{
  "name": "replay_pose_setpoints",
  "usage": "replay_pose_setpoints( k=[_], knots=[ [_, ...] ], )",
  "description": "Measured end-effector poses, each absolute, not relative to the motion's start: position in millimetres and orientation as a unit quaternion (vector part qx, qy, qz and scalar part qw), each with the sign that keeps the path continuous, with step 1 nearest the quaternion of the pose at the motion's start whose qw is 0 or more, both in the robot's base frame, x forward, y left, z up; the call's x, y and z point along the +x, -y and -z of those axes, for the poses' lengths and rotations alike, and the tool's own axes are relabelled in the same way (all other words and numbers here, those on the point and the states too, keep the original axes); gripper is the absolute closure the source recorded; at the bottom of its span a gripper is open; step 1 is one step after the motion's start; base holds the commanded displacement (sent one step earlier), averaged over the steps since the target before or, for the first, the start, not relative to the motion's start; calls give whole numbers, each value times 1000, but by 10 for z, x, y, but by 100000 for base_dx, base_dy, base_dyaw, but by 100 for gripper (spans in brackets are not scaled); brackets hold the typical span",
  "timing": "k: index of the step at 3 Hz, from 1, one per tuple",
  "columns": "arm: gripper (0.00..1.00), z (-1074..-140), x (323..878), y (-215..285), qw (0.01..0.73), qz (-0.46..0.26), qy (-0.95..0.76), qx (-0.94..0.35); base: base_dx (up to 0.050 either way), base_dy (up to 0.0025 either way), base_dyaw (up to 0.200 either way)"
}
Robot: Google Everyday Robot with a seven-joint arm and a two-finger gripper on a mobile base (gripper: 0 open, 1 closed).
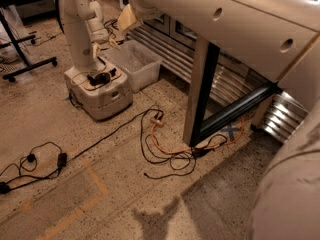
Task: Close left fridge door
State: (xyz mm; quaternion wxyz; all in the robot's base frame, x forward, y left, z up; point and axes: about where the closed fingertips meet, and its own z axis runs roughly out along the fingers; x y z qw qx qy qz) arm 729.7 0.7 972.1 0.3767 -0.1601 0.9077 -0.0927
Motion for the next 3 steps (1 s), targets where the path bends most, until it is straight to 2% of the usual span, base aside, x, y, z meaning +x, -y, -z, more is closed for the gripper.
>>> replay_pose_setpoints(
  k=[2,3],
  knots=[
    [0,-9657,7629,506,384,213,-898,-33,0,0,0],
    [0,-9696,7627,577,391,217,-895,-13,0,0,0]
  ],
)
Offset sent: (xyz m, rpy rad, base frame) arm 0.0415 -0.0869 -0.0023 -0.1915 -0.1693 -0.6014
